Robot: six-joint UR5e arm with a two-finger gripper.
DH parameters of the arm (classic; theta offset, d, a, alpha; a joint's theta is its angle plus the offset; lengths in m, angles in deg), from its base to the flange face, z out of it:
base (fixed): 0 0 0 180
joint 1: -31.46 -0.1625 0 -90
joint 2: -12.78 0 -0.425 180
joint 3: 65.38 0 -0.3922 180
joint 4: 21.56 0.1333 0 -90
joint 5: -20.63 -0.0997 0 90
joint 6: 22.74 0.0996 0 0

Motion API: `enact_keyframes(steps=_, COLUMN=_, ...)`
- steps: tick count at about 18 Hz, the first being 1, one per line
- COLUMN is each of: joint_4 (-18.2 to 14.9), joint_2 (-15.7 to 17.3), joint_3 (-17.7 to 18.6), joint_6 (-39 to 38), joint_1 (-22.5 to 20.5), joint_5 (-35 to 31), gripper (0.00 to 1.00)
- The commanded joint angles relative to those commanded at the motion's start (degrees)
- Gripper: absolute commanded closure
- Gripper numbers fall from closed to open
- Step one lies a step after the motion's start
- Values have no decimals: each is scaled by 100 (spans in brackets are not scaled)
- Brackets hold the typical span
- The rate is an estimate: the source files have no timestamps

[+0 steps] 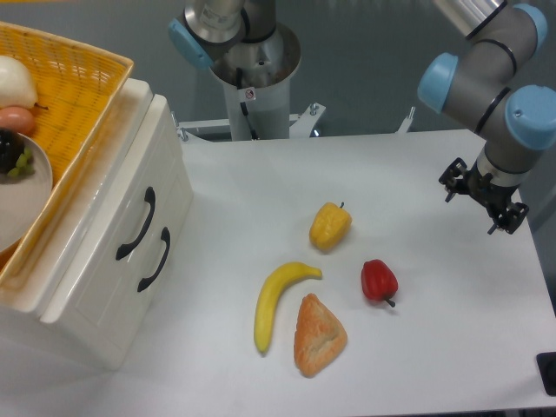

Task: Slide open the top white drawer
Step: 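Move the gripper across the table toward the upper drawer's black handle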

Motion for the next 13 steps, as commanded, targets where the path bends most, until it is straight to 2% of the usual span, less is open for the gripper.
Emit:
enact_keyframes(steps=5, joint_4=0, joint_2=26, joint_3=9, joint_6=0, joint_1=-9, joint_5=26, gripper=0)
enact_keyframes(steps=7, joint_4=0, joint_2=88, joint_3=52, joint_6=-70, joint_1=9, joint_5=341, gripper=0)
enact_keyframes(steps=9, joint_4=9, joint_2=114, joint_3=219, joint_6=-158, joint_1=35, joint_5=641, gripper=0)
enact_keyframes(steps=11, joint_4=210, joint_2=114, joint_3=403, joint_6=-377, joint_1=70, joint_5=668, gripper=0)
enact_keyframes(steps=13, joint_4=272, joint_2=132, joint_3=622, joint_6=-553, joint_1=79, joint_5=712, gripper=0)
